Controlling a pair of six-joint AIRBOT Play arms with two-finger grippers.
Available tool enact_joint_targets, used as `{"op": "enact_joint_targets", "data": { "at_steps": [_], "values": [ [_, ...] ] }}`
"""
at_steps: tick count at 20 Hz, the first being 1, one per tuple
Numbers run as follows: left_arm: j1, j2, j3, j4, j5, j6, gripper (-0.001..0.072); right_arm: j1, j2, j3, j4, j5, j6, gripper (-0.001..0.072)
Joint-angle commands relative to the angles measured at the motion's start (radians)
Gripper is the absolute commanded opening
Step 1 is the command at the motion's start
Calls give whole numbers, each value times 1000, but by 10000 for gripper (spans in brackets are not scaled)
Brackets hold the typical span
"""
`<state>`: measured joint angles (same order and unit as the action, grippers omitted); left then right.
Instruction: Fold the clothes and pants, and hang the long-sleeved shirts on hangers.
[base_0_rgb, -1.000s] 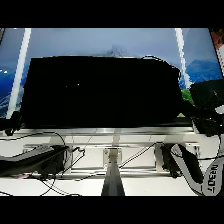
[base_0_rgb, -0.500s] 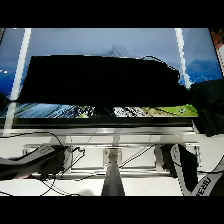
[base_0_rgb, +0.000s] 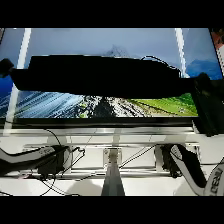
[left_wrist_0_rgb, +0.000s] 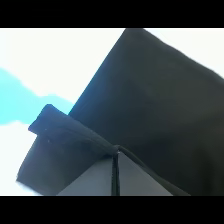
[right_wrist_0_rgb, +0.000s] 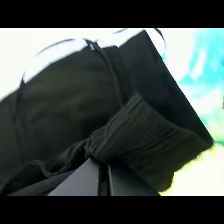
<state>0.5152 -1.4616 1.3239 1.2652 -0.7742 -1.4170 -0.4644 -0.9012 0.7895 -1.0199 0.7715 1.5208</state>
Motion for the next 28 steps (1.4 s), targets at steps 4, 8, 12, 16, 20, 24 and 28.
{"op": "enact_joint_targets", "data": {
  "at_steps": [4, 8, 12, 16, 20, 24, 28],
  "values": [
    [-105, -283, 270, 58, 68, -183, 2, 138, -473, 290, 18, -203, 131, 15],
    [-160, -398, 359, 58, 190, -215, 5, 167, -693, 444, 24, -266, 202, 16],
    [-189, -428, 359, 59, 241, -195, 719, 188, -752, 483, 18, -297, 211, 563],
    [-156, -358, 359, 175, 53, -193, 714, 188, -736, 526, -22, -133, 77, 692],
    [-27, -265, 359, 227, -240, -203, 615, 188, -703, 559, -44, -29, 2, 689],
    [87, -201, 255, 217, -387, -170, 612, 188, -672, 561, -51, 6, 2, 689],
    [110, -169, 18, -29, -212, -134, 612, 189, -671, 561, -50, 60, -24, 688]
  ]
}}
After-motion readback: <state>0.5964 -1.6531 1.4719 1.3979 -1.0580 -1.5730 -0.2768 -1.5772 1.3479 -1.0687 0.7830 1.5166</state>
